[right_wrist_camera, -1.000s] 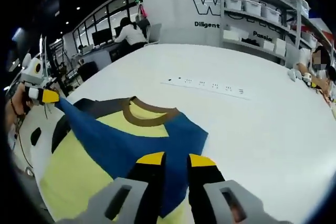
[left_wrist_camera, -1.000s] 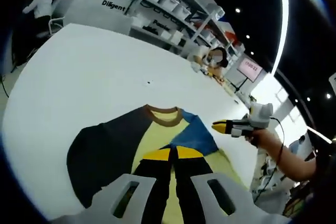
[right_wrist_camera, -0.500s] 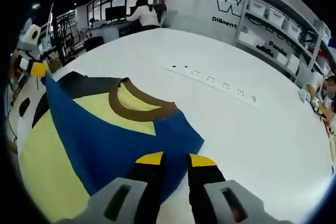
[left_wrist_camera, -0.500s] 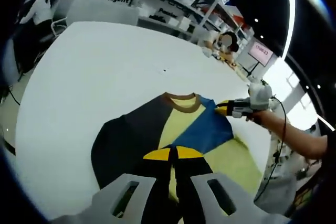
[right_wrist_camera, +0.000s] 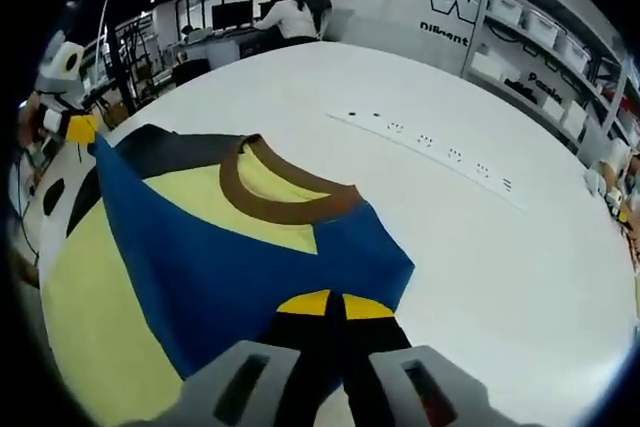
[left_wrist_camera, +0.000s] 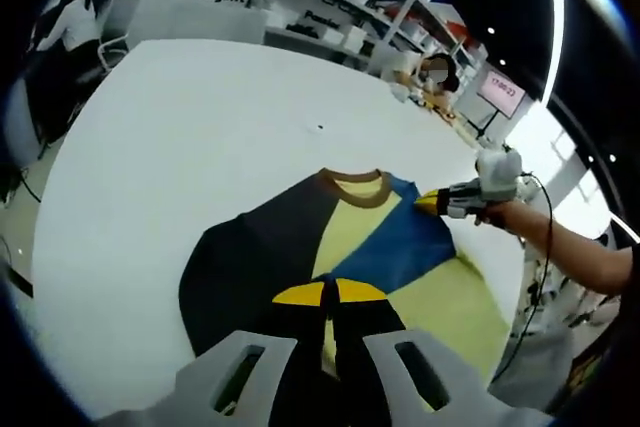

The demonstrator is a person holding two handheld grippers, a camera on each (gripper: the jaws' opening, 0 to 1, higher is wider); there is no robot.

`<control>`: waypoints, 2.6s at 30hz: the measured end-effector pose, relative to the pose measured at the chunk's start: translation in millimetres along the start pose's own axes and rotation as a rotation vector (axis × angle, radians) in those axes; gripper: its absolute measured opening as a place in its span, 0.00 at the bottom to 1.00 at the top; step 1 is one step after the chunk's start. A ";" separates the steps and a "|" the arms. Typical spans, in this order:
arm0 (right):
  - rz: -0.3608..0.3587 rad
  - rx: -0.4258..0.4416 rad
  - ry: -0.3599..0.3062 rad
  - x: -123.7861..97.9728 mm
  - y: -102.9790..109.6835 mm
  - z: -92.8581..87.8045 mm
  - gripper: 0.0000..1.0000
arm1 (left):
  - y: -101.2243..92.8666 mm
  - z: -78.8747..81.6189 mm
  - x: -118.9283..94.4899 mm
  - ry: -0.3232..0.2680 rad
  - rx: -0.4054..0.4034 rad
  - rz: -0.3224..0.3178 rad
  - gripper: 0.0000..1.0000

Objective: Fold the garment on the visible template until the final outline fits inside the template.

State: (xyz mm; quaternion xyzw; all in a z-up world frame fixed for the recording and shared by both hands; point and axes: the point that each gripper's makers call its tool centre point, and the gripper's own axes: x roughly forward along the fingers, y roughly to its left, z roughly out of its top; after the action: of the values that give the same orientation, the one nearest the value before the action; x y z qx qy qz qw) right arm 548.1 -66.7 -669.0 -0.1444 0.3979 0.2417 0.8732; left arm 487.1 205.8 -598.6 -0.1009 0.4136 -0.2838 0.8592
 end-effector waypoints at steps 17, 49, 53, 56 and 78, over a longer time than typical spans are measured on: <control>0.011 0.075 -0.038 1.8 -11.9 -5.0 0.00 | 0.5 -10.7 -1.8 0.022 0.002 0.001 0.00; -0.124 0.268 -0.111 -8.4 -68.7 -7.2 0.00 | 24.8 19.0 77.4 -0.049 0.231 0.147 0.00; -0.139 0.254 -0.107 -8.1 -68.5 -8.1 0.00 | 31.6 17.2 81.8 -0.043 0.246 0.158 0.00; -0.145 0.247 -0.110 -6.0 -68.0 -8.7 0.00 | 33.2 22.8 80.8 -0.075 0.300 0.176 0.00; -0.152 0.255 -0.116 -12.7 -64.2 -10.5 0.00 | 21.7 -16.2 71.3 -0.017 0.141 0.133 0.13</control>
State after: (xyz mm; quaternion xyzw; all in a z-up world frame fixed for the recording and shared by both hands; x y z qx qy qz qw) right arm 568.8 -129.3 -662.2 -0.0477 0.3621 0.1301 0.9218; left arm 518.8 183.9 -664.4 -0.0147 0.3910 -0.2538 0.8846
